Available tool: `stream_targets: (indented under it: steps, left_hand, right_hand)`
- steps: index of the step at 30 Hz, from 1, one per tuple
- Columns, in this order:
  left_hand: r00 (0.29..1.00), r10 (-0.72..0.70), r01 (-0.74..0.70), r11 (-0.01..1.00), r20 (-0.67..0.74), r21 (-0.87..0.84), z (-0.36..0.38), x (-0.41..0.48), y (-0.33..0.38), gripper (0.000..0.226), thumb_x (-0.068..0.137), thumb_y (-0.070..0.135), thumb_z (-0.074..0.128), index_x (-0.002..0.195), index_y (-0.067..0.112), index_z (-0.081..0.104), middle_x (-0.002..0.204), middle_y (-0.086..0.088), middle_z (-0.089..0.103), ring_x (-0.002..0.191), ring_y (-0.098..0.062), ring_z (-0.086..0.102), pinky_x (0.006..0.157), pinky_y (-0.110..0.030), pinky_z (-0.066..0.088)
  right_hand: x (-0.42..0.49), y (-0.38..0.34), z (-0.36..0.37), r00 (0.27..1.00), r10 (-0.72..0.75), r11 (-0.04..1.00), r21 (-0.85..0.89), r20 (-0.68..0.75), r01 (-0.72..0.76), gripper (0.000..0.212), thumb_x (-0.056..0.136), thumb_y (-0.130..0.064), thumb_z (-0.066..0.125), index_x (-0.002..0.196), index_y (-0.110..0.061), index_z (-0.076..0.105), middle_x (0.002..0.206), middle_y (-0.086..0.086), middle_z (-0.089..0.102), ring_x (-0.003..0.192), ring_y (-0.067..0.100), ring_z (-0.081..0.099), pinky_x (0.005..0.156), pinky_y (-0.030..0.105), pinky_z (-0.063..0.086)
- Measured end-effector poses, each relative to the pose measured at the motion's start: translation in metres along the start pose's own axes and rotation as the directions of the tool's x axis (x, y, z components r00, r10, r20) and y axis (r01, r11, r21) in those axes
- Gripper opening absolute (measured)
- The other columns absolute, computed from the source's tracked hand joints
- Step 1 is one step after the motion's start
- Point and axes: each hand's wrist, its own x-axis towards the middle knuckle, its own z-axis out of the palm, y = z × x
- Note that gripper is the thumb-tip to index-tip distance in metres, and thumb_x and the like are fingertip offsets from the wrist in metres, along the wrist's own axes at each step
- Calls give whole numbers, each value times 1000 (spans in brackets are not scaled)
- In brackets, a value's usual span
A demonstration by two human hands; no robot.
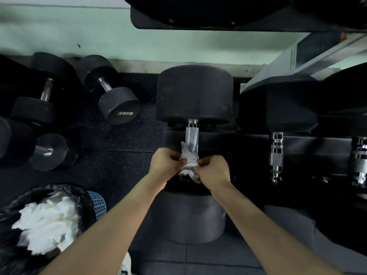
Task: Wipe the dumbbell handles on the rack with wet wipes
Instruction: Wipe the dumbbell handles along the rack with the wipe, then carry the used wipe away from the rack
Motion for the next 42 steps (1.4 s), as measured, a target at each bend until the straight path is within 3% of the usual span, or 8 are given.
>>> stream_targets:
  steps: [5, 9, 13, 19, 26, 30, 36, 42]
  left_hand:
    - [990, -31, 86, 904, 137, -418, -31, -33, 7, 13, 85, 7, 66, 93, -3, 69, 87, -16, 72, 80, -24, 72, 67, -25, 59]
    - [990, -86, 134, 835, 115, -533, -67, -65, -5, 14, 84, 10, 67, 97, 4, 67, 88, -12, 73, 76, -19, 71, 65, -24, 58]
    - [984, -169, 164, 785, 48, -598, -103, -90, -30, 17, 82, 10, 69, 99, 11, 67, 95, -4, 71, 90, -16, 67, 80, -30, 57]
    - [999, -39, 18, 835, -25, -550, -135, -133, -71, 34, 76, -8, 70, 104, 11, 67, 91, -3, 72, 84, -13, 69, 68, -23, 56]
    - [863, -373, 175, 854, -342, -490, -193, -152, -163, 19, 78, -4, 64, 74, 14, 59, 67, -5, 60, 62, -18, 59, 54, -28, 55]
    - [782, -502, 304, 825, -370, -476, -238, -149, -227, 12, 77, 1, 69, 86, 7, 64, 78, -12, 66, 70, -26, 64, 64, -38, 59]
    - [847, -463, 421, 884, -263, -201, -295, -130, -259, 49, 79, 10, 72, 125, 7, 56, 116, -15, 61, 95, -30, 62, 85, -43, 54]
    - [881, -334, 352, 936, -334, -8, -299, -152, -200, 5, 83, 17, 60, 83, 16, 65, 96, -17, 68, 92, -35, 63, 82, -44, 55]
  right_hand:
    - [-38, -13, -20, 994, -38, 961, 275, 98, 9, 13, 80, -8, 70, 91, -14, 74, 78, 0, 72, 78, 11, 69, 77, 27, 57]
    - [-73, -37, -24, 975, -103, 920, 392, 195, 18, 20, 81, -6, 71, 87, -25, 71, 89, -3, 73, 86, 8, 68, 80, 20, 55]
    - [-98, -63, 4, 945, -109, 922, 386, 309, -20, 19, 85, -4, 66, 98, -15, 73, 94, 3, 73, 91, 17, 68, 82, 25, 54]
    - [-133, -94, 75, 862, -95, 964, 261, 498, -45, 25, 88, 1, 56, 105, -12, 70, 102, 8, 71, 96, 22, 68, 86, 39, 56]
    - [-171, -102, 156, 872, -58, 992, 123, 486, -3, 16, 88, -10, 60, 90, -23, 69, 91, -7, 66, 92, 10, 62, 91, 36, 53]
    - [-191, -99, 183, 887, -30, 996, 87, 461, -11, 13, 88, -10, 61, 91, -18, 71, 87, -5, 67, 89, 14, 63, 90, 39, 54]
    - [-214, -98, 184, 951, 28, 996, 74, 309, -53, 20, 89, -13, 60, 76, -25, 67, 83, -2, 68, 85, 19, 65, 88, 43, 55]
    - [-257, -97, 121, 977, -2, 988, 150, 215, -31, 11, 89, -17, 61, 81, -18, 69, 83, 3, 68, 80, 17, 63, 82, 40, 55]
